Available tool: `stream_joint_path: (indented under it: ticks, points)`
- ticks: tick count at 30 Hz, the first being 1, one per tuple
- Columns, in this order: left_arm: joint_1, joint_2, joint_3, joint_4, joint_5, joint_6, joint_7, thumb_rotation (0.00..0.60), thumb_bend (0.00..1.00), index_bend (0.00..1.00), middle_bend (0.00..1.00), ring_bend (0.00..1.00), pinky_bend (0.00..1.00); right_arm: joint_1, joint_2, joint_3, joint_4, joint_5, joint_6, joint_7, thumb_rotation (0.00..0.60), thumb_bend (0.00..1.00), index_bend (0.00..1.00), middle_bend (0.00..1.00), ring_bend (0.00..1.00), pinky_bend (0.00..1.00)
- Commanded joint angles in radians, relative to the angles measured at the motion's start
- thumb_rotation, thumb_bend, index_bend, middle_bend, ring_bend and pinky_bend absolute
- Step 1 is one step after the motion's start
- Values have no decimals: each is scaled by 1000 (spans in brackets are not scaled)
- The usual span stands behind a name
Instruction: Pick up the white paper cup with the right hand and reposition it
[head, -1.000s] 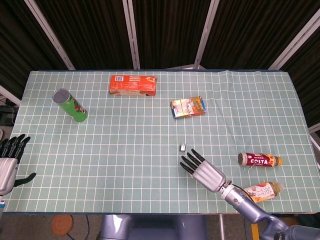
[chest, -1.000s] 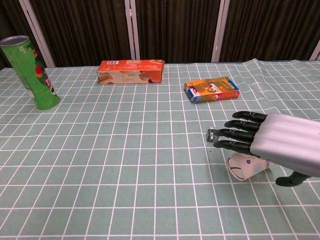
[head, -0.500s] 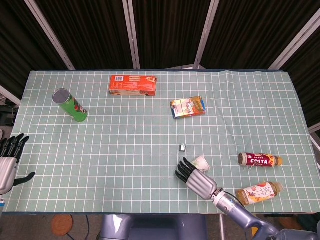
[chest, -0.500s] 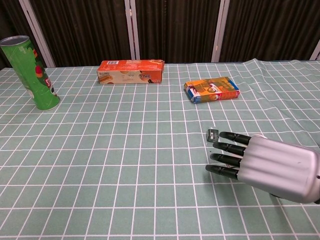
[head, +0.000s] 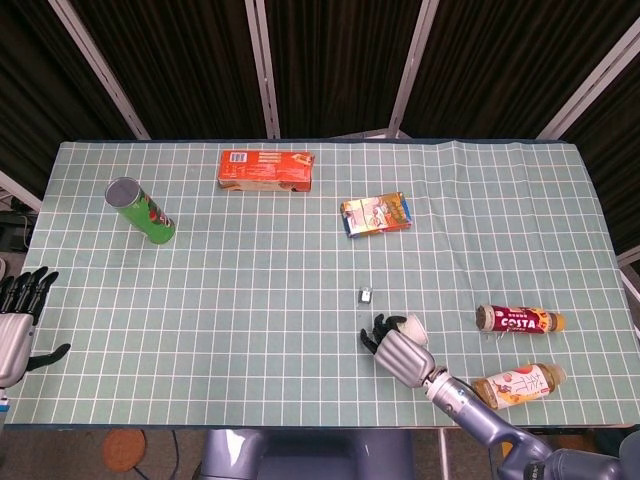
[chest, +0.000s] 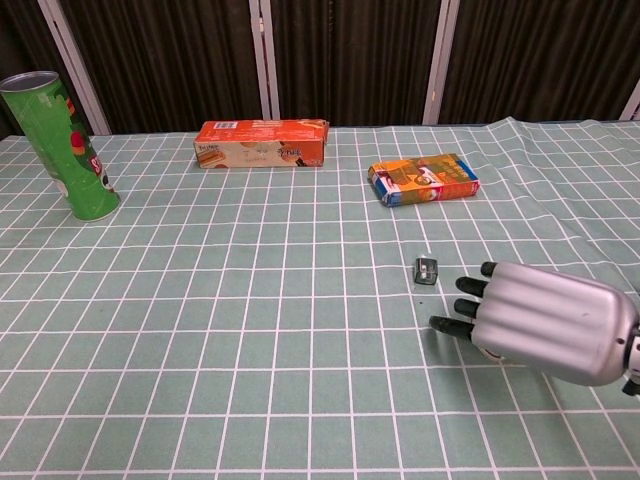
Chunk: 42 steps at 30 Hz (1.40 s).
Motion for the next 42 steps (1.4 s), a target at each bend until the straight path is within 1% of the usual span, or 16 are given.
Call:
stream_joint_path:
  ticks: [1, 6, 8, 10, 13, 15, 16, 17, 18, 19, 24, 25, 29, 35, 39, 42]
  points:
    - [0, 0, 0, 0, 0, 0, 0, 600, 0, 0, 0, 0, 0, 5, -13, -4, 28, -28, 28, 44, 600, 250, 193, 402, 281, 508]
    - [0, 1, 0, 0, -2, -2, -3, 600, 0, 0, 0, 0, 0, 10, -15, 13, 33, -49, 86, 159, 600, 250, 200, 425, 302, 518]
    - [-1, 1, 0, 0, -2, -2, -4, 600, 0, 0, 0, 0, 0, 13, -15, 28, 28, -50, 113, 215, 600, 250, 200, 426, 304, 518]
    - [-1, 1, 1, -1, -1, -2, -3, 600, 0, 0, 0, 0, 0, 11, -16, 52, 11, -28, 136, 298, 600, 251, 201, 427, 305, 517]
    - [0, 3, 1, -4, 1, -1, -6, 600, 0, 0, 0, 0, 0, 9, -21, 109, -41, 52, 143, 434, 600, 249, 201, 429, 310, 516]
    - [0, 4, 2, -5, 2, 0, -7, 600, 0, 0, 0, 0, 0, 12, -26, 149, -75, 112, 134, 546, 600, 244, 200, 429, 311, 516]
    - [1, 5, 2, -6, 2, 0, -8, 600, 0, 0, 0, 0, 0, 17, -32, 177, -90, 151, 127, 632, 600, 242, 201, 429, 311, 516]
    - [1, 5, 2, -6, 2, 1, -8, 600, 0, 0, 0, 0, 0, 17, -38, 196, -95, 173, 129, 679, 600, 242, 201, 429, 311, 516]
    - [1, 5, 2, -5, 2, 1, -8, 600, 0, 0, 0, 0, 0, 22, -51, 225, -91, 205, 128, 753, 600, 243, 201, 429, 312, 516]
    - [1, 5, 2, -6, 2, 0, -8, 600, 0, 0, 0, 0, 0, 26, -61, 243, -82, 224, 127, 797, 600, 243, 201, 429, 311, 516]
    - [0, 6, 0, -4, -5, -4, -9, 600, 0, 0, 0, 0, 0, 42, -127, 319, -14, 334, 105, 952, 600, 243, 201, 429, 309, 503]
    - [-1, 6, -1, -3, -11, -7, -10, 600, 0, 0, 0, 0, 0, 47, -156, 352, 8, 391, 89, 999, 600, 243, 201, 429, 308, 497]
    - [-3, 5, -3, -1, -19, -14, -9, 600, 0, 0, 0, 0, 0, 67, -203, 383, 71, 438, 78, 1029, 600, 242, 200, 429, 295, 473]
    - [-4, 4, -4, 0, -24, -16, -7, 600, 0, 0, 0, 0, 0, 83, -261, 400, 138, 506, 62, 1020, 600, 242, 201, 429, 283, 433]
    - [-4, 2, -5, 2, -27, -17, -5, 600, 0, 0, 0, 0, 0, 82, -285, 405, 145, 542, 56, 1016, 600, 241, 201, 429, 283, 428]
    - [-5, 2, -5, 3, -28, -19, -5, 600, 0, 0, 0, 0, 0, 85, -294, 403, 151, 548, 58, 1009, 600, 243, 201, 429, 281, 426]
